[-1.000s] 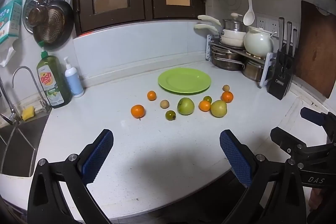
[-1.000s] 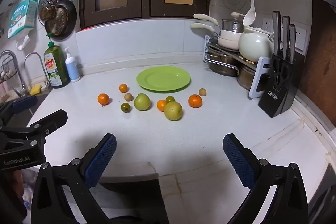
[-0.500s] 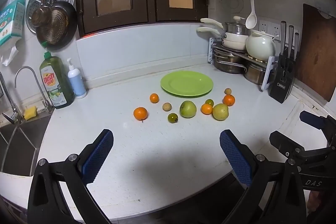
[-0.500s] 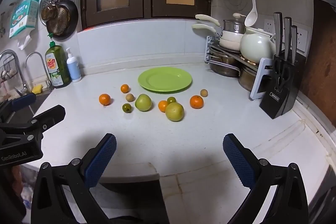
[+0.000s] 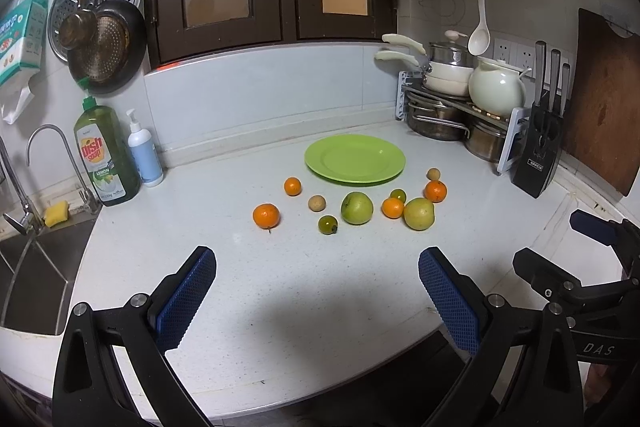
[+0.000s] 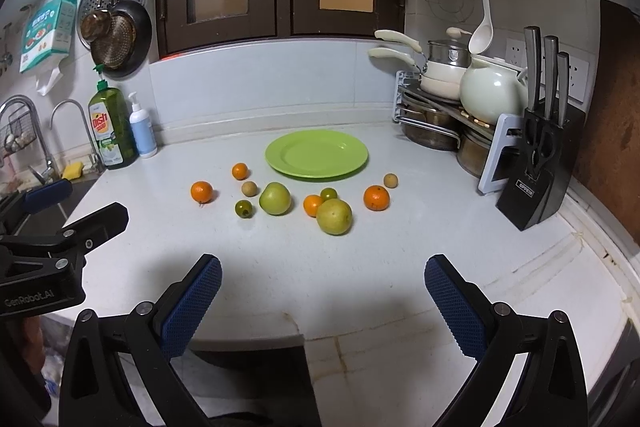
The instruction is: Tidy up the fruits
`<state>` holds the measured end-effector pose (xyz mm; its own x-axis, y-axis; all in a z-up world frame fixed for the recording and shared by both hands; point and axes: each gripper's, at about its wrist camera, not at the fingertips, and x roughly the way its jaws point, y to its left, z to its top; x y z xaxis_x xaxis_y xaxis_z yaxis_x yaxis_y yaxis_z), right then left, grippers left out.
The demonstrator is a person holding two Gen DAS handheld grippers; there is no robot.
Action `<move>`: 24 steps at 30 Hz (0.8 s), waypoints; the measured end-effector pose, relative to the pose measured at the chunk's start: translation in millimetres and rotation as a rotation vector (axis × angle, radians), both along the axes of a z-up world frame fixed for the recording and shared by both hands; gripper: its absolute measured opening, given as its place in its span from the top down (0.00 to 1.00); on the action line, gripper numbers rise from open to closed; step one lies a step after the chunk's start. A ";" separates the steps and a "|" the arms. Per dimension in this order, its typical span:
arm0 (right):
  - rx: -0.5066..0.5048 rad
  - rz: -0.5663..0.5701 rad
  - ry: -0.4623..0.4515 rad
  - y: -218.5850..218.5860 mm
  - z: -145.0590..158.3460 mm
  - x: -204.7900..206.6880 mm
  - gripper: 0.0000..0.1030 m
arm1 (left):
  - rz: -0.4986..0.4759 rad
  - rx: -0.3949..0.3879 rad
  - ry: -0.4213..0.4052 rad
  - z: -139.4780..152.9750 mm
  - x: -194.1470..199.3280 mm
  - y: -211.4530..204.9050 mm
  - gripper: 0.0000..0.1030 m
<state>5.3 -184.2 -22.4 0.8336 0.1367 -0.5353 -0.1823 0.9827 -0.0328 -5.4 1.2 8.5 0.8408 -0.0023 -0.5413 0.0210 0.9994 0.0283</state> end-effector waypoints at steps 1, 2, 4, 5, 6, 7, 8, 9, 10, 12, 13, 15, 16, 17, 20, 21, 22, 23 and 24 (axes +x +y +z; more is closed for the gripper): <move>0.000 0.001 0.000 0.1 0.1 0.2 0.01 | 0.002 0.000 0.000 0.1 0.3 0.0 0.00; -0.001 0.002 0.000 0.3 -0.2 0.2 0.01 | 0.003 0.000 0.000 0.1 0.3 -0.3 0.00; -0.001 0.003 -0.002 0.4 -0.1 0.3 0.01 | 0.002 -0.001 0.001 0.1 0.5 -0.9 0.00; -0.003 0.004 -0.002 0.8 -0.2 0.3 0.01 | 0.001 -0.002 0.001 0.3 0.6 -0.9 0.00; -0.002 0.004 -0.003 1.0 0.1 0.3 0.01 | 0.001 -0.001 0.001 0.5 0.6 -0.9 0.00; -0.002 0.004 -0.004 1.0 0.0 0.4 0.01 | 0.000 -0.001 0.000 0.5 0.6 -1.0 0.00; -0.002 0.004 -0.003 0.9 0.0 0.2 0.01 | -0.001 0.000 -0.001 0.6 0.5 -1.3 0.00; -0.001 0.004 -0.005 0.9 0.2 0.3 0.01 | -0.001 0.001 -0.001 0.5 0.4 -1.7 0.00; -0.003 0.004 -0.005 1.2 0.1 0.6 0.01 | -0.001 0.000 -0.001 0.7 0.6 -1.4 0.00; -0.002 0.003 -0.005 0.2 0.7 0.0 0.01 | -0.002 -0.001 0.001 0.5 0.4 -1.7 0.00; -0.001 0.003 -0.006 0.0 0.8 -0.1 0.01 | -0.002 -0.001 0.001 0.7 0.5 -1.7 0.00; -0.003 0.003 -0.005 0.2 0.8 0.1 0.01 | -0.003 -0.001 0.002 0.9 0.8 -1.7 0.00; -0.003 0.004 -0.006 0.2 0.7 -0.1 0.01 | -0.002 -0.001 0.002 1.3 0.9 -1.7 0.00; -0.004 0.003 -0.004 0.6 0.9 0.2 0.01 | -0.002 -0.001 0.003 1.3 0.8 -1.8 0.00; -0.003 0.005 -0.005 -0.2 1.6 0.3 0.01 | -0.003 0.000 0.004 2.4 2.2 -2.3 0.00; -0.003 0.005 -0.004 -0.9 2.5 0.9 0.01 | -0.002 0.000 0.005 2.6 2.6 -2.2 0.00; -0.002 0.006 -0.004 -1.3 2.8 1.0 0.01 | -0.002 0.001 0.006 2.8 3.3 -2.2 0.00; -0.003 0.005 -0.004 -0.4 2.4 0.9 0.01 | -0.003 0.001 0.006 2.8 3.4 -2.2 0.00; -0.003 0.005 -0.005 -0.6 2.6 1.1 0.01 | -0.004 0.000 0.007 2.8 3.6 -2.0 0.00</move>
<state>6.4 -184.8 -19.8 0.8354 0.1387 -0.5319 -0.1866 0.9817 -0.0371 -1.8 -0.8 11.3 0.8371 -0.0052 -0.5471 0.0249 0.9993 0.0286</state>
